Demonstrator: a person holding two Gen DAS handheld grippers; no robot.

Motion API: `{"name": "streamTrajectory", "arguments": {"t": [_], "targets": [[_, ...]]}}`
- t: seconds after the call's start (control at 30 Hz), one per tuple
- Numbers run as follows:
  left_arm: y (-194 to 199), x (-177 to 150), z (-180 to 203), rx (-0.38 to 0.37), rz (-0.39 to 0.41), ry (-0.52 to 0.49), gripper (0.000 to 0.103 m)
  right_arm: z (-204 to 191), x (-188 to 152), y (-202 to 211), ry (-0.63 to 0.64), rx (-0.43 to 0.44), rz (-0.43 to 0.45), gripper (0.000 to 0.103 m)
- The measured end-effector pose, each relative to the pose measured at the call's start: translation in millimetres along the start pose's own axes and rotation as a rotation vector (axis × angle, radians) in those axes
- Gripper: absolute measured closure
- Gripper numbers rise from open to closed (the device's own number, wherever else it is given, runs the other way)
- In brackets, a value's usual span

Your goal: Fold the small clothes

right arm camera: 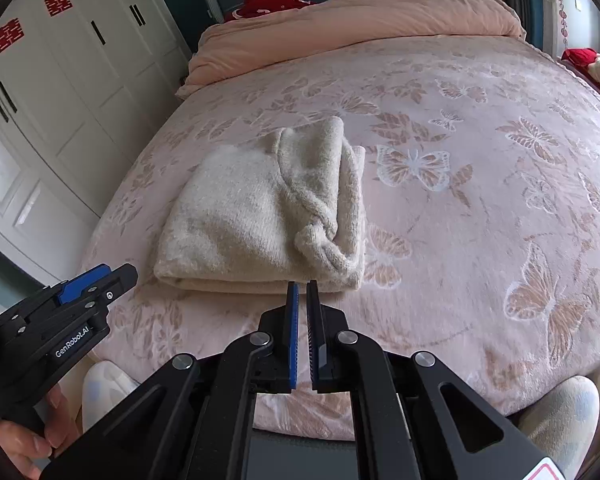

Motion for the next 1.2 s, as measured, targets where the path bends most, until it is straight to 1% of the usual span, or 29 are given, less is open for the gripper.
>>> {"name": "streamTrajectory", "arguments": {"t": [0.27,0.3,0.33,0.37,0.4,0.43,0.53,0.73,0.8,0.87,1.1,1.13,1.17,1.2], "targets": [[-0.8,-15.2,-4.4,0.026,-0.001,0.003,0.067,4.8,-15.0,3.7,-0.008,-0.036,0.014,0.094],[-1.3,-17.2,-5.1,0.022,-0.003,0.006,0.066,6.5,-17.8,3.6,-0.009,-0.045,0.014,0.092],[-1.9,-19.4,-5.3,0.018,-0.006,0.011,0.063,8.0,-21.7,3.2,-0.014,-0.051,0.012,0.090],[-2.4,-22.2,-5.5,0.014,-0.009,0.015,0.055,9.3,-24.3,3.2,-0.018,-0.054,0.011,0.086],[-2.7,-24.5,-6.0,0.016,-0.006,0.019,0.051,10.4,-26.5,3.7,-0.021,-0.059,0.014,0.082],[-2.3,-26.6,-6.2,0.022,0.000,0.021,0.043,11.3,-29.0,4.1,-0.020,-0.064,0.016,0.081],[-0.8,-31.4,-6.8,0.056,0.030,0.009,0.035,12.5,-37.0,3.6,-0.011,-0.077,0.016,0.081],[-3.3,-41.0,-5.7,0.068,0.029,-0.001,0.034,15.5,-50.9,-1.5,-0.012,-0.084,0.003,0.081],[-5.8,-45.0,-5.3,0.080,0.020,-0.001,0.030,16.2,-54.5,-2.6,-0.017,-0.088,0.003,0.077],[-8.0,-49.1,-4.6,0.076,0.009,0.002,0.030,17.3,-57.9,-3.9,-0.020,-0.089,-0.002,0.075],[-12.6,-58.1,-2.4,0.080,-0.001,0.000,0.030,17.2,-60.1,-7.0,-0.013,-0.093,-0.007,0.075],[-13.9,-58.6,-2.9,0.076,-0.005,0.003,0.029,17.0,-58.9,-8.2,-0.011,-0.087,-0.010,0.075],[-14.6,-58.2,-3.1,0.063,-0.008,0.010,0.026,17.4,-54.4,-10.7,-0.013,-0.069,-0.013,0.074],[-15.4,-56.4,-4.9,0.043,-0.011,0.023,0.024,18.5,-47.5,-14.5,-0.019,-0.047,-0.017,0.068]]}}
Point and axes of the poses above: each gripper's, at about its wrist camera, not at the fingertips, and y roughly against the way its jaws point, z to its right, x to its top, the point moved 6 cm from there along -y, roughly the way its jaws point, and after that the axes turned 12 degrees about x, right-handed, at the moved point
